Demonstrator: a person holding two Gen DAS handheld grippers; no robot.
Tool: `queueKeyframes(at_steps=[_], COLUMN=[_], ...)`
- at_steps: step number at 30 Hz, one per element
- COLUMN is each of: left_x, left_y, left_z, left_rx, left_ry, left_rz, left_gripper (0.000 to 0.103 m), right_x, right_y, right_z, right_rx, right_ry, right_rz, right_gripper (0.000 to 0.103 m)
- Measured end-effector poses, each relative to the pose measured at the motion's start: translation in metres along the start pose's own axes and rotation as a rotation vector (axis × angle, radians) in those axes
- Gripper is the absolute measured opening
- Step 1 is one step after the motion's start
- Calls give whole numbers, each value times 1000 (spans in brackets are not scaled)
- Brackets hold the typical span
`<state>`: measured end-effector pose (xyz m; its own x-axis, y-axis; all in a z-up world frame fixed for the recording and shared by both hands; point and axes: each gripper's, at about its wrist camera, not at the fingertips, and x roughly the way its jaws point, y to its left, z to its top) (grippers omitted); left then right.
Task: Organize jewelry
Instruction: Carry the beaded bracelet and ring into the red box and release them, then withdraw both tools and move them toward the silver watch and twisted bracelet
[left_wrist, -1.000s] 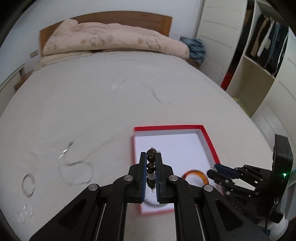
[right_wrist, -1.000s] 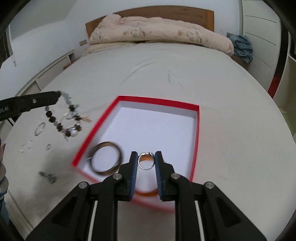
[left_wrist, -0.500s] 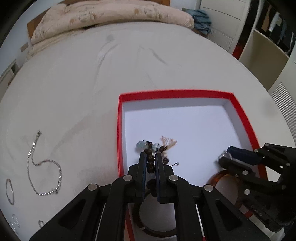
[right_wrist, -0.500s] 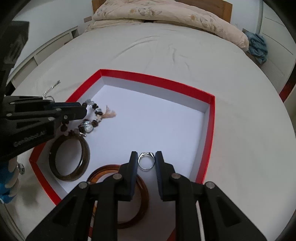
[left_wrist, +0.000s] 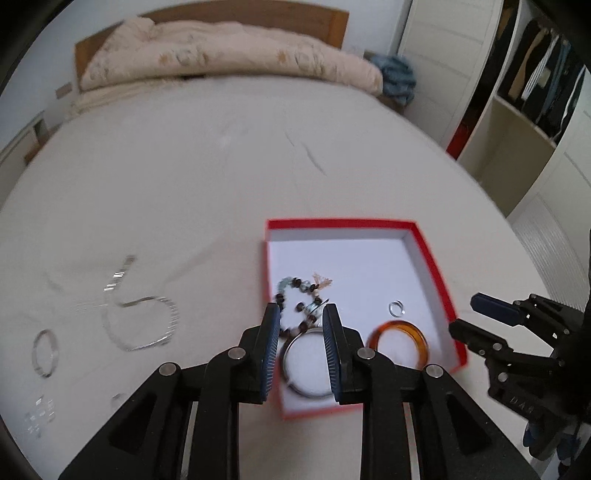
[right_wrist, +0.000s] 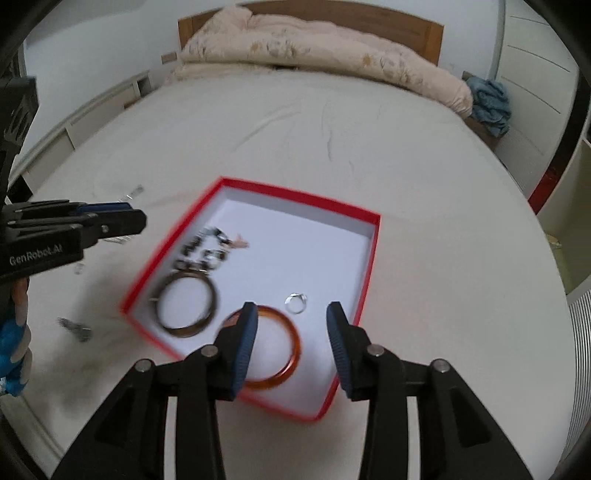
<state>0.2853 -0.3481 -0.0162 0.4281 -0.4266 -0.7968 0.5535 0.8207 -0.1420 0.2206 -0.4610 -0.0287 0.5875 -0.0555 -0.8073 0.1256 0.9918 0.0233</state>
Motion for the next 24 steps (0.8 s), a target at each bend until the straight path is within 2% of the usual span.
queueKeyframes(at_steps=[5, 12, 16, 21, 24], left_x=[-74, -158, -197, -222, -229], left_y=[37, 134, 183, 243, 273], left_z=[-31, -86, -115, -143, -144], left_rx=[-20, -124, -173, -233, -208], left_ry=[-43, -95, -123, -127, -119], left_rz=[86, 235, 313, 395, 463], left_gripper=[24, 28, 36, 37, 37], right_x=[-57, -101, -104, -92, -80], right_y=[33, 108, 150, 196, 217], right_z=[-7, -28, -37, -45, -50], right_rx=[3, -26, -66, -101, -119], right_ry=[-72, -123, -118, -90, -56], right_rz=[41, 141, 185, 233, 250], right_gripper=[37, 37, 37, 37, 37])
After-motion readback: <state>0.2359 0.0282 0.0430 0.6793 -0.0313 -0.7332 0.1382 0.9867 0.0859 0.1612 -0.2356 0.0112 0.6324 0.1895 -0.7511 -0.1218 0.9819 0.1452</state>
